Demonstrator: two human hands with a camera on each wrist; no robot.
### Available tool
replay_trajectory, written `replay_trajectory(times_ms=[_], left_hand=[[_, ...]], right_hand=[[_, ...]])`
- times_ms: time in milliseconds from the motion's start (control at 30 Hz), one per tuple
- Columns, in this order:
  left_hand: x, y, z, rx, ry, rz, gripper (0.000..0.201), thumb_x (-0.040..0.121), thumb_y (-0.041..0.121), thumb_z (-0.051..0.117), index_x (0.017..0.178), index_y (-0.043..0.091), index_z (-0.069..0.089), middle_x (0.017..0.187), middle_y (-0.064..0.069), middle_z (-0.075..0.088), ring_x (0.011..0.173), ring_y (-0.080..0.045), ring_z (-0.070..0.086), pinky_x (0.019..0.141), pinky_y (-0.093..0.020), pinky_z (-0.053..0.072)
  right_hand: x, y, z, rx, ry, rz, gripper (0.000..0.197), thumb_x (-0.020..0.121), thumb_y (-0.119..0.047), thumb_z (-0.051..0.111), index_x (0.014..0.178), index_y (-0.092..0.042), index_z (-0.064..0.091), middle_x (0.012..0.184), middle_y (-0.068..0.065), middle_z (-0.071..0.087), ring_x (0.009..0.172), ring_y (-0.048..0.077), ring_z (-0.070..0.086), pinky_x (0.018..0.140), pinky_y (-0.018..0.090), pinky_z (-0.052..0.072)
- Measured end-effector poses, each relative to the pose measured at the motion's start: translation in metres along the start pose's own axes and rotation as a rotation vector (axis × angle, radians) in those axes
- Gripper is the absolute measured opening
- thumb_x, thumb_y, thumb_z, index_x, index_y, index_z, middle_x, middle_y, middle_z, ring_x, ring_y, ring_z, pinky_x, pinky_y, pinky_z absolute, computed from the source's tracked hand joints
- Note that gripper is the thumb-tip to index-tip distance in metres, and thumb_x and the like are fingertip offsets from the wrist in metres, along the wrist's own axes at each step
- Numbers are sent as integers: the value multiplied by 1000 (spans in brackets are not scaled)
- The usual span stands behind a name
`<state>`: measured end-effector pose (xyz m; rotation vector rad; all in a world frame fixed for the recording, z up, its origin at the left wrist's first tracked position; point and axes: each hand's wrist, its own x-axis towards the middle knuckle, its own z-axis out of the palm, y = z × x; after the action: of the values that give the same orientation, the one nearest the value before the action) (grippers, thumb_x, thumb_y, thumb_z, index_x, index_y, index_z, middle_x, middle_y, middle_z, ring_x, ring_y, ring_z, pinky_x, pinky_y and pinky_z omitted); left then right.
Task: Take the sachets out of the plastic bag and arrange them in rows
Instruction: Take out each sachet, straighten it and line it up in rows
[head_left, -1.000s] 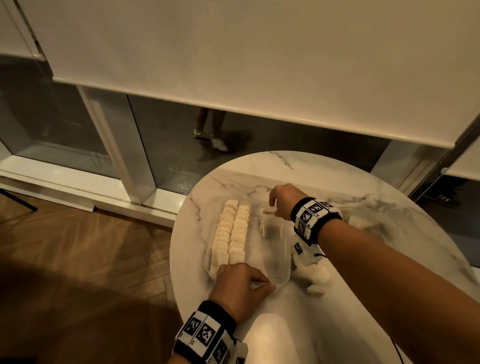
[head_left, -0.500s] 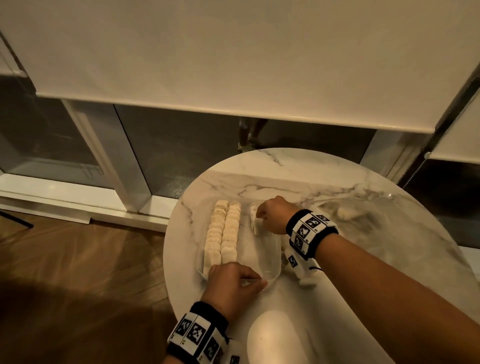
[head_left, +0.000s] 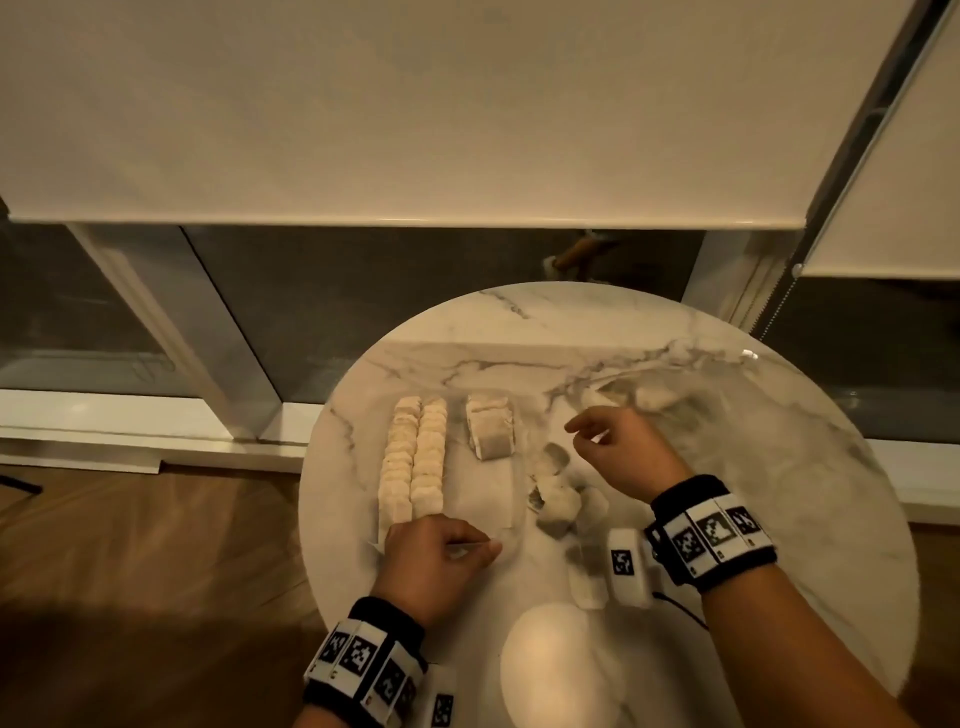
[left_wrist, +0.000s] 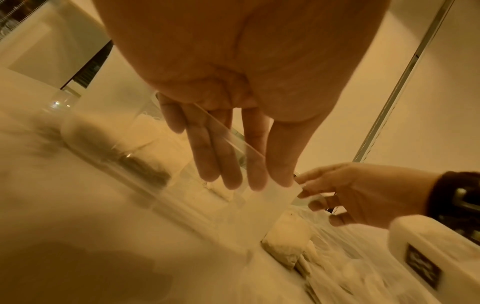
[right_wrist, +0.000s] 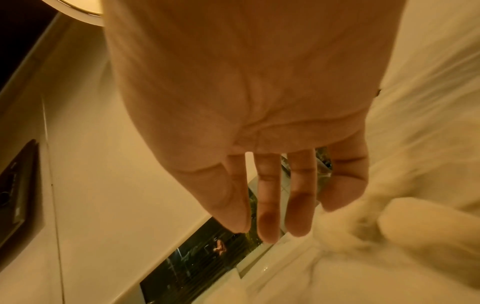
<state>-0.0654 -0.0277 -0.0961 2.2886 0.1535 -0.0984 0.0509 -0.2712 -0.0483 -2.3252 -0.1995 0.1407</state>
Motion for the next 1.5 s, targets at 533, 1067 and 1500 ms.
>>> replay_trajectory(times_ms=[533, 1067, 1500], left_hand=[[-2, 4, 0, -83, 4, 3, 10, 76, 46, 81, 73, 39, 75, 83, 21, 73, 82, 7, 67, 86, -25, 56], [-1, 0, 1, -10, 29, 40, 16, 76, 54, 78, 79, 38, 78, 83, 24, 72, 84, 8, 65, 86, -21, 53], [-3, 1, 0, 19, 49, 51, 21, 77, 56, 75, 83, 37, 78, 85, 25, 71, 85, 11, 63, 87, -20, 52]], right_hand=[[-39, 19, 36, -119, -54, 176, 20, 88, -38, 72, 101, -23, 71, 94, -7, 70, 84, 7, 65, 77, 26, 53], [-27, 16, 33, -270, -125, 171, 46, 78, -41, 74, 121, -30, 61, 114, -6, 59, 102, 11, 58, 90, 29, 50], [-11, 8, 52, -399, -164, 160, 24, 85, -38, 72, 107, -32, 67, 113, -1, 57, 104, 20, 60, 89, 34, 53]])
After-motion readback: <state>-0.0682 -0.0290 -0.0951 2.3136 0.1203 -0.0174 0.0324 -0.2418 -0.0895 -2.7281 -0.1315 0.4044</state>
